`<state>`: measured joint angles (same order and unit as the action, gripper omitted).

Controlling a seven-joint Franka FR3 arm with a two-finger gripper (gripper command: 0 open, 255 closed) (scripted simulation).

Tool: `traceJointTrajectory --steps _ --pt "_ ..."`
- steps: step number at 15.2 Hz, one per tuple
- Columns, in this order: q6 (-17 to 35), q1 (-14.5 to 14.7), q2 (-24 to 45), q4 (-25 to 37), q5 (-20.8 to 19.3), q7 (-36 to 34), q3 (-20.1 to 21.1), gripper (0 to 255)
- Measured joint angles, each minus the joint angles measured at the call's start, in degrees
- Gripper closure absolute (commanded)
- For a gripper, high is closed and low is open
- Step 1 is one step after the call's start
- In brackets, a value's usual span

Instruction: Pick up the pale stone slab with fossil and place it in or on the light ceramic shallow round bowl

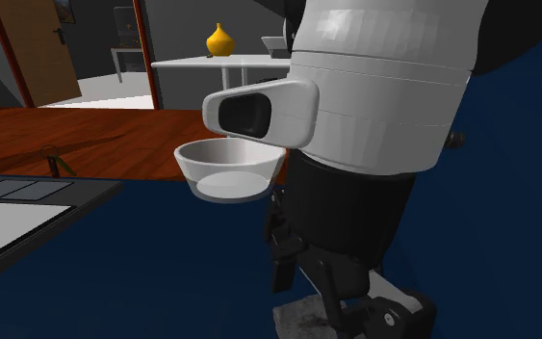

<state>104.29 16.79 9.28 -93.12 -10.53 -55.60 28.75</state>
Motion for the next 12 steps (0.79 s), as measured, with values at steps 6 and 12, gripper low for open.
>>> traceJointTrajectory --steps 6,12 --pt "0.02 0.0 0.02 0.0 -0.01 0.0 0.0 255" --pt "0.02 0.0 0.02 -0.01 -0.01 0.0 0.0 255"
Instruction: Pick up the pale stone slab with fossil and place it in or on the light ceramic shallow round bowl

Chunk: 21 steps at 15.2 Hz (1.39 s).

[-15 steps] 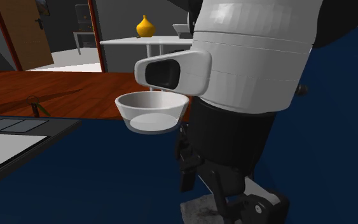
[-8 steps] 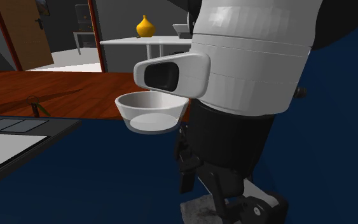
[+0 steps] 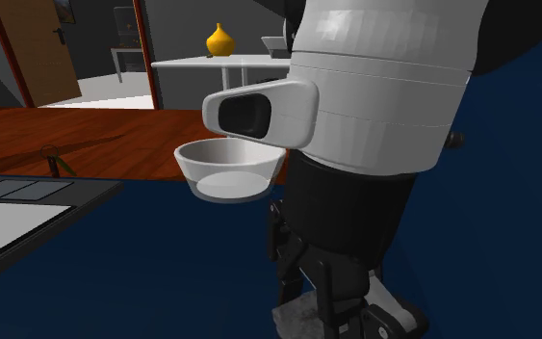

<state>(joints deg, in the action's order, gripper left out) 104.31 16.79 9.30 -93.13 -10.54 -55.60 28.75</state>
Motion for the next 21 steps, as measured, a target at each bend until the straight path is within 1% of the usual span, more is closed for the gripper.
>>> traceJointTrajectory --steps 4,11,21 --pt "-0.84 0.06 0.06 0.9 0.0 0.06 0.03 255" --pt "-6.22 0.47 0.5 6.71 -0.08 0.5 0.2 255" --pt "-15.12 1.93 3.09 17.87 -1.37 0.64 0.56 255"
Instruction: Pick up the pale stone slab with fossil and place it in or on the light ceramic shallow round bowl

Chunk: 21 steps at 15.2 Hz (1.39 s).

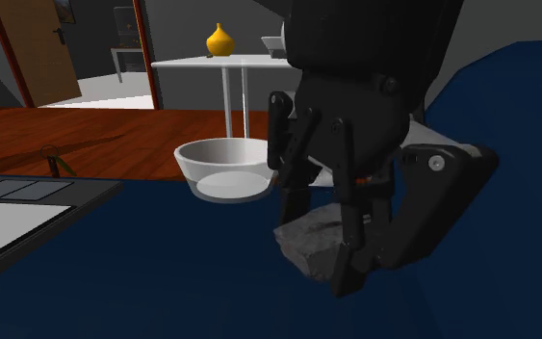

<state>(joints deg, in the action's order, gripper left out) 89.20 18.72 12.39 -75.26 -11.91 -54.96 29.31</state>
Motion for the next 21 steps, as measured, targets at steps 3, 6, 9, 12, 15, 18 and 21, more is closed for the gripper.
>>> traceJointTrajectory --steps 3,6,9,12,15,18,21 --pt "-2.97 0.65 1.19 4.02 -0.65 0.06 0.09 255" --pt "-5.87 1.51 2.64 8.22 -1.48 0.04 0.18 255" --pt "-4.01 -1.63 -2.86 1.72 1.44 2.42 -0.35 255" --pt "-1.11 -5.42 -11.22 -8.09 5.81 6.67 -2.09 255" --pt "0.26 -7.65 -18.05 -15.26 9.06 11.07 -4.54 255" --pt "1.4 -9.16 -24.44 -22.03 11.48 15.74 -7.61 255" --pt "1.53 -10.07 -29.54 -26.88 12.82 19.88 -10.59 255"
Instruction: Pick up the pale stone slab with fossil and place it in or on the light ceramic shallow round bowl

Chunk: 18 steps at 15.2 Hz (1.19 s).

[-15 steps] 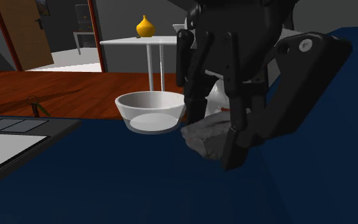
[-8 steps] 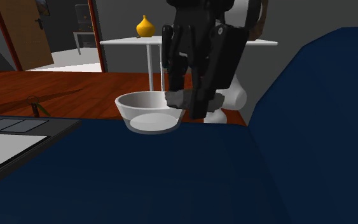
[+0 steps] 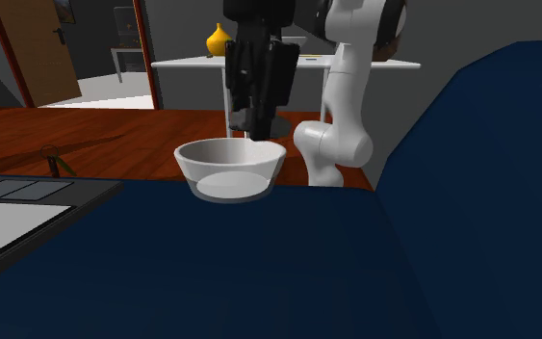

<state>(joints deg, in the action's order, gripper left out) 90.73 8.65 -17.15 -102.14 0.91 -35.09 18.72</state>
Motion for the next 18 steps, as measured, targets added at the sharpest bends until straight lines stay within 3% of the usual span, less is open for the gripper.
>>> traceJointTrajectory --steps 6,13,18 --pt "-0.39 -1.5 -9.37 -8.72 0.77 8.45 -6.56 255" --pt "-1.63 -3.24 -17.35 -15.37 -1.11 17.5 -14.1 255" --pt "1.26 -3.38 -19.44 -20.36 -1.39 18.57 -15.03 255"
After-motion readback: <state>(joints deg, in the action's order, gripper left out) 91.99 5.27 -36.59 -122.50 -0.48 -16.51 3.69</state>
